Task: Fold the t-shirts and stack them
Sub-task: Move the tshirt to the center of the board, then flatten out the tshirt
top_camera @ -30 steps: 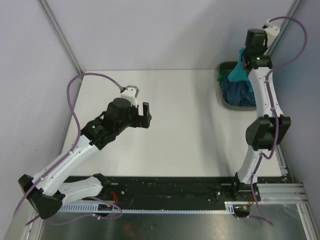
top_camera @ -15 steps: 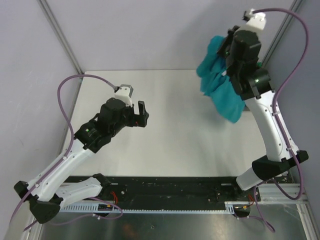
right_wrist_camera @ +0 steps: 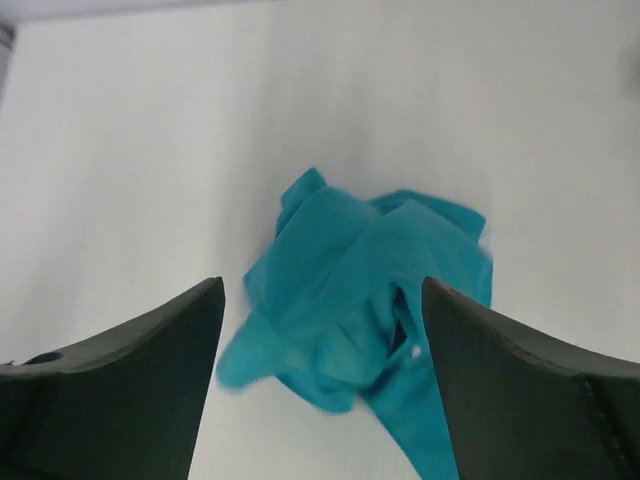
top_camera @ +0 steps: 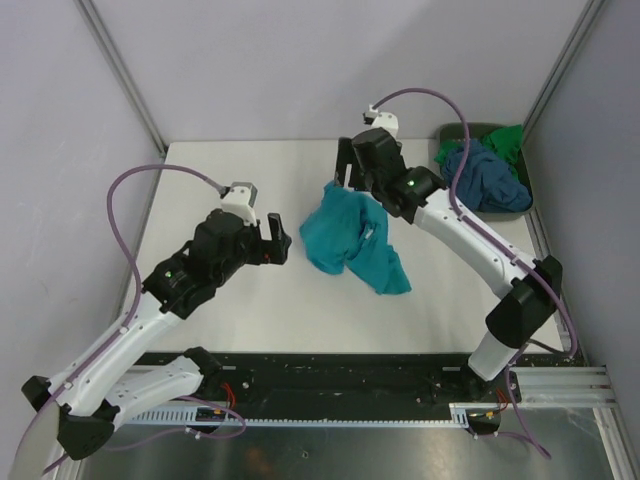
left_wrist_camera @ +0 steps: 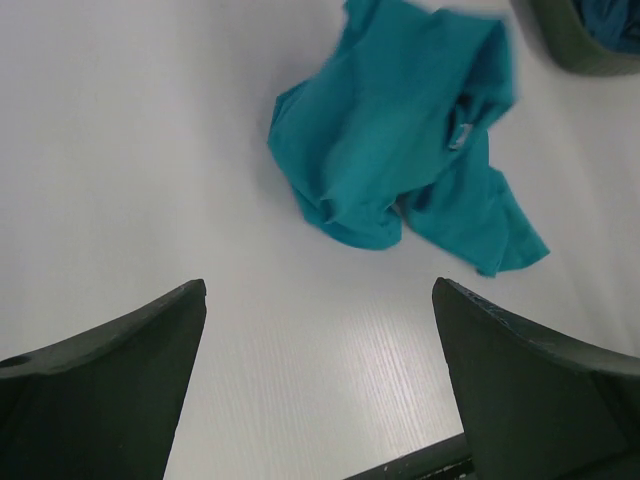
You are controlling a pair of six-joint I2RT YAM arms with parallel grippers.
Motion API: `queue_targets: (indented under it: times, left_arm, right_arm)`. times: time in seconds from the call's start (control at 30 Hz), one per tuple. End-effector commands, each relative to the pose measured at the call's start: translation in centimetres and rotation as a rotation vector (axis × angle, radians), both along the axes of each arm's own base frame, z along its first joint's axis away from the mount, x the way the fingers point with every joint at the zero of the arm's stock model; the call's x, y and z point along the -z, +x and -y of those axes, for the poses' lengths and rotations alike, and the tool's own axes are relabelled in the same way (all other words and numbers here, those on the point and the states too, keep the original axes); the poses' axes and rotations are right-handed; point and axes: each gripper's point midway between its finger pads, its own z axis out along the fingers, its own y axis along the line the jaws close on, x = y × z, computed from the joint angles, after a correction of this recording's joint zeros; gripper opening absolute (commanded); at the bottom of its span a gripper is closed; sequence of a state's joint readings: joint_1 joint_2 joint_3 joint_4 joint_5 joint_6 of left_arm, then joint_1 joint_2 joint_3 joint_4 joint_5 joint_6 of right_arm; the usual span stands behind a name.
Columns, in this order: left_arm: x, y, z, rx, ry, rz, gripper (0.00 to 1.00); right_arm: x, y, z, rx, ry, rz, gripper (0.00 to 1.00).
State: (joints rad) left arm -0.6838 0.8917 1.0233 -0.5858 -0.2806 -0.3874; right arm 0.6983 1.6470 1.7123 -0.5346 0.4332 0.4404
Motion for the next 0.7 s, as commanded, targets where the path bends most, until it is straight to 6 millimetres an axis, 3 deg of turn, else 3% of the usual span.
queue_targets:
  times: [0.0,0.1,0.17,0.37,0.5,0.67]
  left_arm:
    - [0.8,0.0,-0.1,-0.019,-0.019,-0.007,0.99]
    - [1.8,-0.1,0.0,-0.015,-0.015,-0.030,0.99]
    - [2.4,-0.2,0.0,-0.011,-0.013,-0.044,0.99]
    - [4.1,-0.6,0.4,-0.001,-0.011,-0.092,0.99]
    - [4.8,-0.6,0.8,0.008,-0.015,-0.118,0.99]
    - [5.3,-0.7,1.0,0.013,-0.016,-0.137,1.00]
  right_arm:
    - [-0.2,-1.2,-0.7,-0.055,0.030,-0.028,0.88]
    - [0.6,-2.6,0.8,-0.051,0.006,-0.047,0.91]
    - [2.2,-4.1,2.2,-0.044,-0.016,-0.079,0.89]
    - [9.6,-10.1,5.1,-0.044,-0.105,-0.216,0.68]
    - [13.8,-12.8,5.7,-0.070,-0.183,-0.286,0.64]
    - [16.9,-13.8,4.8,-0.139,-0.258,-0.322,0.62]
